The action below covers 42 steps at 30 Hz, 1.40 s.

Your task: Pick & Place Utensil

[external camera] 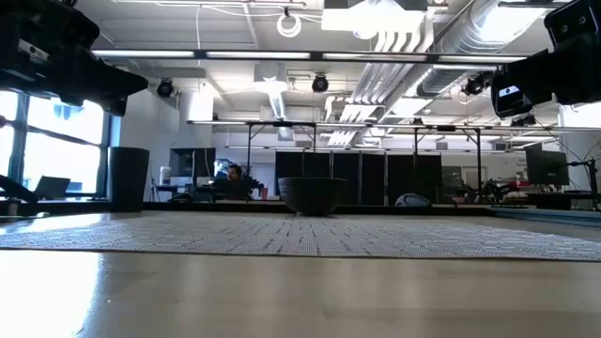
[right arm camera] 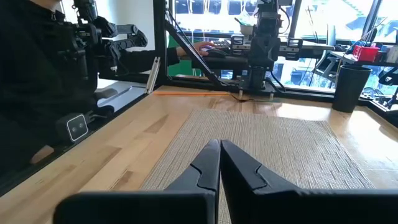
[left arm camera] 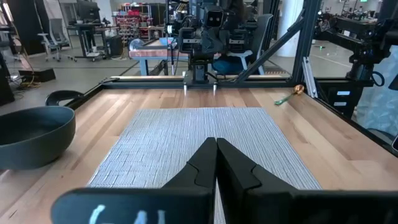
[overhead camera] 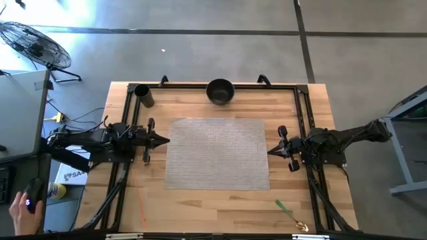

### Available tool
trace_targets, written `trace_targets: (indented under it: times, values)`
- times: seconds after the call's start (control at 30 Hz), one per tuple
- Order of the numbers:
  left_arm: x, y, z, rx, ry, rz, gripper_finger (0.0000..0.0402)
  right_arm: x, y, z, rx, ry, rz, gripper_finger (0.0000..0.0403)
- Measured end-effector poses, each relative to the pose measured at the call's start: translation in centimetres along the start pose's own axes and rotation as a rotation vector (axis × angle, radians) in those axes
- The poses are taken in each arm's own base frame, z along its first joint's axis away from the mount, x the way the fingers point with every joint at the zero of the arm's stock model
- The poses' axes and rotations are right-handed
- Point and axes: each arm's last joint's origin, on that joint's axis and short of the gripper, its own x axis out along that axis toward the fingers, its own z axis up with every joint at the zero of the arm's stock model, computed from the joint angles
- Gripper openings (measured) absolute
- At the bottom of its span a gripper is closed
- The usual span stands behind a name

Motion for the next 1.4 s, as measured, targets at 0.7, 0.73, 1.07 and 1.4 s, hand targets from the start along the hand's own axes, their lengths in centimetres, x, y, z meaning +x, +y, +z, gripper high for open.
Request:
trace_targets:
  times: [0.7, 0.73, 1.07, 1.4]
  values:
    - [0.0, 0.0, 0.0, 0.0, 0.0, 0.0, 0.0001, 0.0, 0.0, 0.0, 0.0, 0.0, 0.0, 0.0001]
    - [0.0, 0.0, 0.0, 0.0, 0.0, 0.0, 0.0001, 0.0, 0.0, -0.01, 0.0, 0.0, 0.001, 0.0001]
    - [0.0, 0.0, 0.0, 0.0, 0.0, 0.0, 0.0001, 0.0, 0.0, 0.01, 0.0, 0.0, 0.0, 0.0006]
    - [0.0, 0.0, 0.02, 0.0, -0.002, 0.0, 0.0001, 0.0, 0.0, 0.0, 0.0, 0.0, 0.0, 0.0008]
